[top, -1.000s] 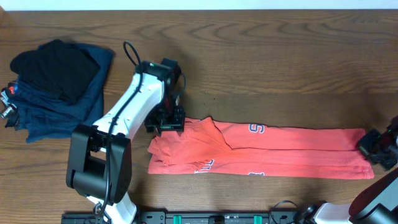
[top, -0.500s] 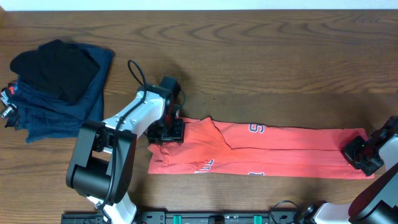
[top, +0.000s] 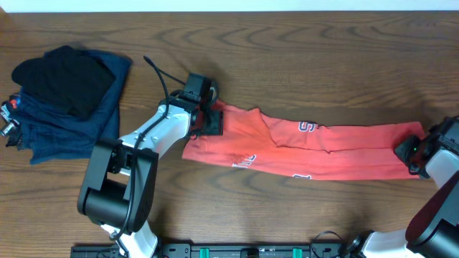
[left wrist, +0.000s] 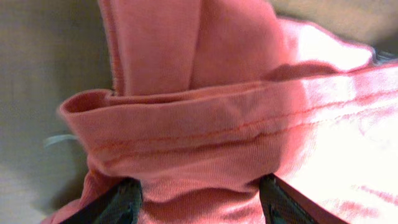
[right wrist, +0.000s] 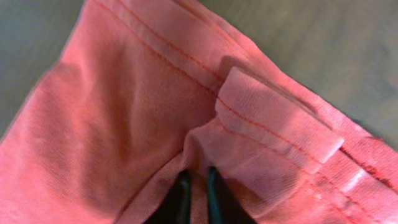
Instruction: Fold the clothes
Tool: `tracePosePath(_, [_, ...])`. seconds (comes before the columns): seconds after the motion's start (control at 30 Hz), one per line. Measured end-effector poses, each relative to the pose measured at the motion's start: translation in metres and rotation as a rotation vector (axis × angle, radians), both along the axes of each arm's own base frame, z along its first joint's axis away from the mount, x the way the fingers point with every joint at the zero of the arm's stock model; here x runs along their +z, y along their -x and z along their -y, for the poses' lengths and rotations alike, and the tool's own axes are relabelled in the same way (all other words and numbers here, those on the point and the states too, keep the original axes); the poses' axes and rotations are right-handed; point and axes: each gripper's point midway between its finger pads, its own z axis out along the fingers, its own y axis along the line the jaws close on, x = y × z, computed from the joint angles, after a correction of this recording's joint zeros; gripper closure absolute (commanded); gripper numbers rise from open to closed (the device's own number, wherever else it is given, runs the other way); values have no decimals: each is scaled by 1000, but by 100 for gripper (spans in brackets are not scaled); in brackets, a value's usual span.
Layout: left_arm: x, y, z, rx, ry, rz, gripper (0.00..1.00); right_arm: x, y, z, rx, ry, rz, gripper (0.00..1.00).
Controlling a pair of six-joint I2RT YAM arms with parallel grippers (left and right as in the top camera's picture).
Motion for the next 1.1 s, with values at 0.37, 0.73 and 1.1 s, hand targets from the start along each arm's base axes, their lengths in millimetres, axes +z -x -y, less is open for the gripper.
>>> tracePosePath(0.37, [2, -8, 1, 14, -5, -23, 36, 7, -29, -28, 137, -87, 65, 71])
tracePosePath(0.73, [8, 32, -60, 225, -50, -255, 32, 81, -21, 22, 102, 18, -102, 51])
tracePosePath(1.1, [94, 17, -70, 293, 74, -39, 26, 88, -26, 16, 406, 87, -128, 27])
